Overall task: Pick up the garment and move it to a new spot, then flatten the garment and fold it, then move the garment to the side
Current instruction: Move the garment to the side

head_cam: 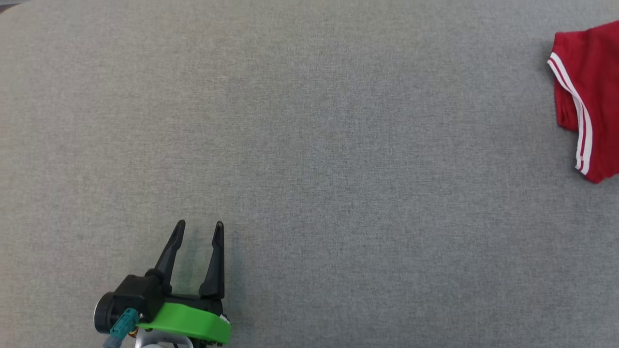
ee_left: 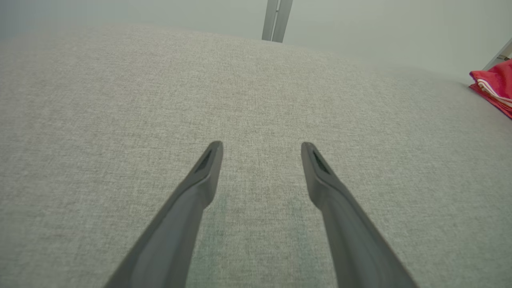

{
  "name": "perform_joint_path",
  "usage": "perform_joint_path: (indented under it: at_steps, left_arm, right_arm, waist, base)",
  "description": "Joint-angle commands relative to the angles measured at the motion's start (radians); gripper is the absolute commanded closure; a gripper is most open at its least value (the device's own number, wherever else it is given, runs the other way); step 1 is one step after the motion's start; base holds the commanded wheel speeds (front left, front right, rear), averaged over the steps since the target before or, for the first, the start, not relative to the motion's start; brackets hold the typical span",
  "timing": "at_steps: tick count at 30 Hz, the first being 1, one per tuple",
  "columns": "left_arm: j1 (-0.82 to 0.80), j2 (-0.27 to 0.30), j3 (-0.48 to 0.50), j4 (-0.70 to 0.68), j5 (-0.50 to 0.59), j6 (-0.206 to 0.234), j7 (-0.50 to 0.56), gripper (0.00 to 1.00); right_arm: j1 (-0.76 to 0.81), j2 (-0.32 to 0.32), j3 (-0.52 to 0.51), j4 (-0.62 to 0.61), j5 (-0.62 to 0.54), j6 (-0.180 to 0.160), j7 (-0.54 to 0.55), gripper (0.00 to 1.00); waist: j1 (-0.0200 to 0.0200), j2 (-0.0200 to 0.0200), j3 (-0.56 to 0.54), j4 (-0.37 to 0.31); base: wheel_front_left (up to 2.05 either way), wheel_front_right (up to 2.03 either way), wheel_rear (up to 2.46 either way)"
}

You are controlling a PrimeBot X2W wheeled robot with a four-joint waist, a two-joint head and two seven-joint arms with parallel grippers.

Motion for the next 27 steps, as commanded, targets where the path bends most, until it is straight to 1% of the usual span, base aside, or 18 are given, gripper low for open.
perform_joint_path:
  at_steps: [1, 6, 10, 16, 21, 22, 23, 24, 27]
  left_arm:
    - [-0.021, 0.007, -0.002, 0.0, 0.003, -0.003, -0.002, 0.0]
    - [-0.036, 0.02, -0.013, 0.003, 0.0, -0.003, -0.003, 0.0]
    - [-0.03, 0.023, -0.013, 0.006, 0.001, -0.003, -0.003, 0.0]
    - [-0.017, 0.028, -0.013, 0.006, 0.008, -0.003, -0.003, 0.0]
    - [-0.03, 0.032, -0.019, -0.002, 0.001, -0.003, -0.003, 0.0]
    - [-0.033, 0.035, -0.022, -0.001, -0.001, -0.003, -0.003, 0.0]
    - [-0.034, 0.035, -0.025, 0.002, -0.002, -0.003, -0.003, 0.0]
    - [-0.037, 0.037, -0.028, 0.006, -0.004, -0.003, -0.003, 0.0]
    - [-0.038, 0.042, -0.032, 0.02, -0.008, -0.003, -0.003, 0.0]
  right_arm:
    - [-0.025, 0.023, -0.027, -0.019, -0.029, -0.002, -0.015, 1.0]
    - [-0.059, 0.101, -0.123, -0.067, -0.111, -0.002, -0.015, 1.0]
    - [-0.059, 0.146, -0.182, -0.105, -0.147, -0.002, -0.002, 1.0]
    - [-0.068, 0.182, -0.243, -0.159, -0.157, -0.002, 0.021, 1.0]
    - [-0.061, 0.198, -0.286, -0.177, -0.204, -0.001, 0.015, 1.0]
    - [-0.065, 0.204, -0.302, -0.177, -0.216, -0.002, 0.009, 0.9]
    - [-0.068, 0.211, -0.312, -0.176, -0.23, -0.002, 0.002, 0.65]
    - [-0.07, 0.217, -0.325, -0.172, -0.25, -0.002, -0.004, 0.0]
    - [-0.062, 0.226, -0.344, -0.158, -0.304, -0.001, -0.003, 0.0]
  waist:
    - [-0.0001, 0.0, 0.051, -0.03]
    - [-0.0001, 0.0, 0.068, -0.035]
    - [-0.0001, 0.0, 0.054, -0.043]
    - [-0.0001, 0.0, 0.037, -0.061]
    - [-0.0001, 0.0, 0.049, -0.067]
    - [-0.0001, 0.0, 0.053, -0.067]
    - [-0.0001, 0.0, 0.057, -0.068]
    - [-0.0001, 0.0, 0.061, -0.067]
    - [-0.0001, 0.0, 0.064, -0.066]
  base:
    - [0.0, 0.0, 0.0]
    - [0.0, 0.0, 0.0]
    - [0.0, 0.0, 0.0]
    - [0.0, 0.0, 0.0]
    - [0.0, 0.0, 0.0]
    - [0.0, 0.0, 0.0]
    - [0.0, 0.0, 0.0]
    - [0.0, 0.0, 0.0]
    - [0.0, 0.0, 0.0]
